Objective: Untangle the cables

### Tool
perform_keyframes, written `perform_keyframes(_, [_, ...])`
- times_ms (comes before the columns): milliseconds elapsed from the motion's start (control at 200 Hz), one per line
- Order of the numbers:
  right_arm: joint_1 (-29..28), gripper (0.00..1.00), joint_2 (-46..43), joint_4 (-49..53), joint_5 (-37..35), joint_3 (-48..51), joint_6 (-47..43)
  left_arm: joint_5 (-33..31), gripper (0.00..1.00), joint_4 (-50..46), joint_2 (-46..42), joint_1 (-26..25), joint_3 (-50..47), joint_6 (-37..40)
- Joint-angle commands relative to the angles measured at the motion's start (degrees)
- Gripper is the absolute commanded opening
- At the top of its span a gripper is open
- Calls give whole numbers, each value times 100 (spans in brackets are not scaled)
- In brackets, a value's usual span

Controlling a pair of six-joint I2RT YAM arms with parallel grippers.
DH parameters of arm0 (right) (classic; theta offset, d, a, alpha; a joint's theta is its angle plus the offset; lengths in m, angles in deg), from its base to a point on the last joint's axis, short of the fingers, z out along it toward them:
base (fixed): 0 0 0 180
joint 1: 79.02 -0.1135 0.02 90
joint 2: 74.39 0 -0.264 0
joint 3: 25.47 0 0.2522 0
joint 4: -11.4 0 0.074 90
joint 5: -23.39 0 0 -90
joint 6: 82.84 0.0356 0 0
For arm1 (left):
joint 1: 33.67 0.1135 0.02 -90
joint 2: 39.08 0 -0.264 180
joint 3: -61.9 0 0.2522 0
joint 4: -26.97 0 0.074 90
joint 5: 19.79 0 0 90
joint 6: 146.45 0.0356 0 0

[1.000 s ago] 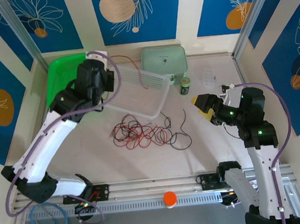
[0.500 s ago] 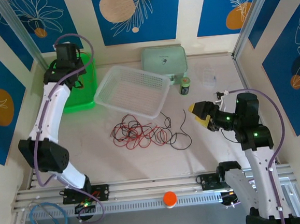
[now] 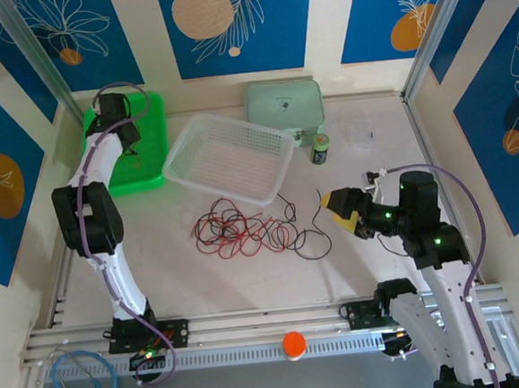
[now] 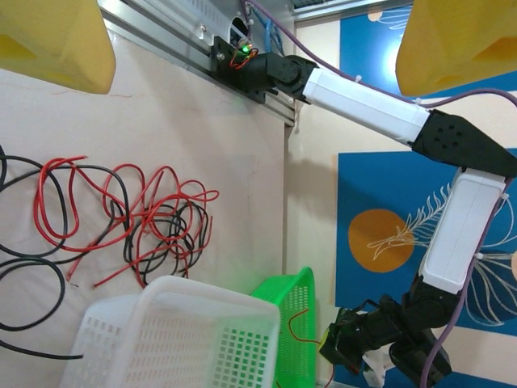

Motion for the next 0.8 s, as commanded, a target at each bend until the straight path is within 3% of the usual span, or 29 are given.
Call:
perform_keyframes(0, [-72,90,17,-13,-121,114,127,323,1,317,139,-11,-159,-207])
perform_keyframes(65, [-127,90,94,-48,-197,113,130,463,17,327,192,-13,-190,-284])
perform_keyframes(180, [-260,90,255,10,-436,100,69,748,60,290,135,-15,-171,-363])
perform_keyframes(315, [-530,86,371,145,-1032,167,79,923,85,179,-155,-29,-91,-352])
perform_keyframes(445, [-931,81,510,353,-1894,262,160,1073,92,136,-588,-37,-84,-284])
perform_keyframes(795, [-1730,71,1823,785,-3846,363,59,1765,98,-402,-2288,-429,-341,-229])
